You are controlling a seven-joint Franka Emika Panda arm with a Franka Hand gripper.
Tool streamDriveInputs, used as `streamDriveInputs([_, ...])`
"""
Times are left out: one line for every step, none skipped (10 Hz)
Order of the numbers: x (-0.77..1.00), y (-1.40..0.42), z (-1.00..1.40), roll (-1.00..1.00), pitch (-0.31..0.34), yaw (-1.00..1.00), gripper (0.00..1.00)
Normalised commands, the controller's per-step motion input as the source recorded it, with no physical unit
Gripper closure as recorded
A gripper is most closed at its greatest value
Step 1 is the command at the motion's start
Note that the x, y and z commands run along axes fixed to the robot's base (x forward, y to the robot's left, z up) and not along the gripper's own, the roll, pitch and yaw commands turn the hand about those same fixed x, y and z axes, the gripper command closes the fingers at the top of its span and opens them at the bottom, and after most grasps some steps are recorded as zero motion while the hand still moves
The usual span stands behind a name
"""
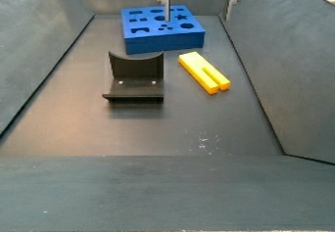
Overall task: Pick up the double-square object. Move up. Place the double-square object on the fixture. Regrasp the double-square object. Move to above the board. Insert the double-square object.
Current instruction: Pick up the double-square object.
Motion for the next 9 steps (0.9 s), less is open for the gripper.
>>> streamDriveInputs([-0.03,0.0,0.0,0.0,0.0,0.0,0.0])
streamDriveInputs([-0.16,-0.13,-0.18,-0.06,0.0,0.16,0.0])
streamDriveInputs([-0.03,-0.33,-0.28,-0.05,-0.026,0.61,0.0])
streamDriveInputs([-0.07,-0.45,-0.25,0.0,-0.034,0.67,0.0])
streamDriveInputs([-0.03,-0.48,-0.3,0.0,-0.029,0.64,0.0])
streamDriveInputs([-0.07,-0.41,-0.44,-0.01,-0.13,0.61,0.0])
streamDriveInputs([-0.11,-0.28,-0.58,0.0,-0.149,0.49,0.0])
streamDriveInputs([-0.05,-0.23,-0.66,0.02,-0.143,0.41,0.0])
streamDriveInputs([-0.01,-0.24,-0.64,0.0,-0.131,0.33,0.0])
